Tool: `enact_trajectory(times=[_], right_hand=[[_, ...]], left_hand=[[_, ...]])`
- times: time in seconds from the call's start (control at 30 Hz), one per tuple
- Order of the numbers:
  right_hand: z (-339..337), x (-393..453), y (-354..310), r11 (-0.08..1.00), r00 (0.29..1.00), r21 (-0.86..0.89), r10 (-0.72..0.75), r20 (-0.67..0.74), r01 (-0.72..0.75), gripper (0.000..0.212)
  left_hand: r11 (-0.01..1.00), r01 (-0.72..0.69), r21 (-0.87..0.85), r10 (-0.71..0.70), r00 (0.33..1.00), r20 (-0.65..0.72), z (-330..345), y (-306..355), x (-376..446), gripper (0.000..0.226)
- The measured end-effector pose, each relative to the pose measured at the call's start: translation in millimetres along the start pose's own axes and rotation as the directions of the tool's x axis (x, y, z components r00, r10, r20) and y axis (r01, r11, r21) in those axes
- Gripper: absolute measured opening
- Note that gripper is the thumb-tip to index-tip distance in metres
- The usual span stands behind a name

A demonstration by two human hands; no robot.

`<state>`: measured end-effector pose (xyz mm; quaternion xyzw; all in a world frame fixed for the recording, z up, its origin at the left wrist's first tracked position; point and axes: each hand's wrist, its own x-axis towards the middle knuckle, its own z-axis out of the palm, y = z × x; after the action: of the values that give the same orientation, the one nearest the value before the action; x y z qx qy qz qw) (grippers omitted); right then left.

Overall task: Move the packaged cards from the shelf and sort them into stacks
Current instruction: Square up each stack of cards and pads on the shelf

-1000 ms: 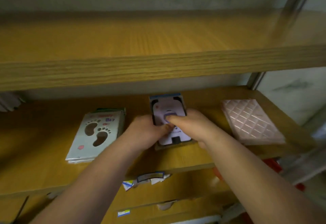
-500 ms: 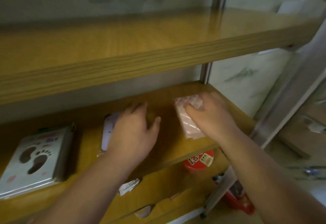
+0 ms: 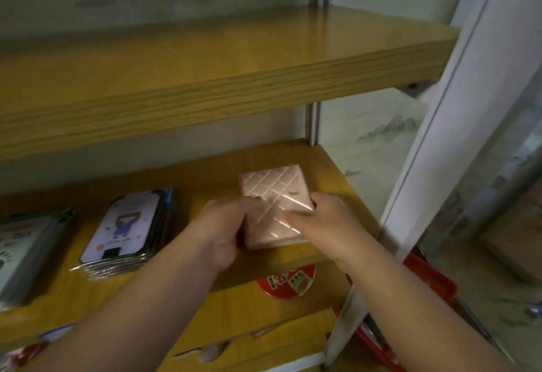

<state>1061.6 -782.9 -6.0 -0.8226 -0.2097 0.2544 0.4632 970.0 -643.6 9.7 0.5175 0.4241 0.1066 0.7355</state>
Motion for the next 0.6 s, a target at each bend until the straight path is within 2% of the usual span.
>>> enact_trajectory(times=[0.07,0.17,0.2,0.27,0.33,0.4,0.47,0.6], right_hand=[[-4.9,-0.1,4.2,0.996,0.999,0.091,0.005,0.037,-0.009,0.036],[-10.5,1.1,4.1,0.997,0.997,0.065,0.034,0.062,-0.038,0.078],[-11.7,1.6,4.1,0.998,0.997,0.051,0.026,0.071,-0.029,0.080],[-14.4,3.0,3.5,0.992,0.995,0.127,-0.001,0.104,-0.012,0.065],[-14.8,3.8,1.7,0.970,0.995,0.241,-0.055,0.084,0.033,0.044],[-13.4,5.0,0.4,0.956,0.984,0.237,-0.174,-0.026,0.175,0.037],[-11.5,4.6,2.5,0.938,0.953,0.179,-0.282,-0.108,0.298,0.047],[-4.7,1.4,23.1,0.918,0.934,0.176,-0.355,-0.033,0.355,0.055]], left_hand=[[0.999,0.039,0.018,-0.039,0.999,0.033,1.8,6.7,0.9,0.033],[0.997,-0.025,0.069,0.019,0.997,0.079,3.5,6.4,0.1,0.033],[0.995,-0.058,0.083,0.051,0.996,0.079,4.0,4.7,-1.9,0.033],[0.983,-0.151,0.105,0.145,0.987,0.068,4.9,0.9,-8.0,0.035],[0.938,-0.306,0.162,0.295,0.951,0.087,6.4,-2.4,-16.9,0.039],[0.827,-0.486,0.282,0.475,0.873,0.112,4.6,-3.5,-24.4,0.050],[0.685,-0.617,0.388,0.595,0.781,0.191,-0.6,-5.8,-25.2,0.061],[0.451,-0.715,0.534,0.671,0.666,0.325,-1.9,-25.9,-19.1,0.068]])
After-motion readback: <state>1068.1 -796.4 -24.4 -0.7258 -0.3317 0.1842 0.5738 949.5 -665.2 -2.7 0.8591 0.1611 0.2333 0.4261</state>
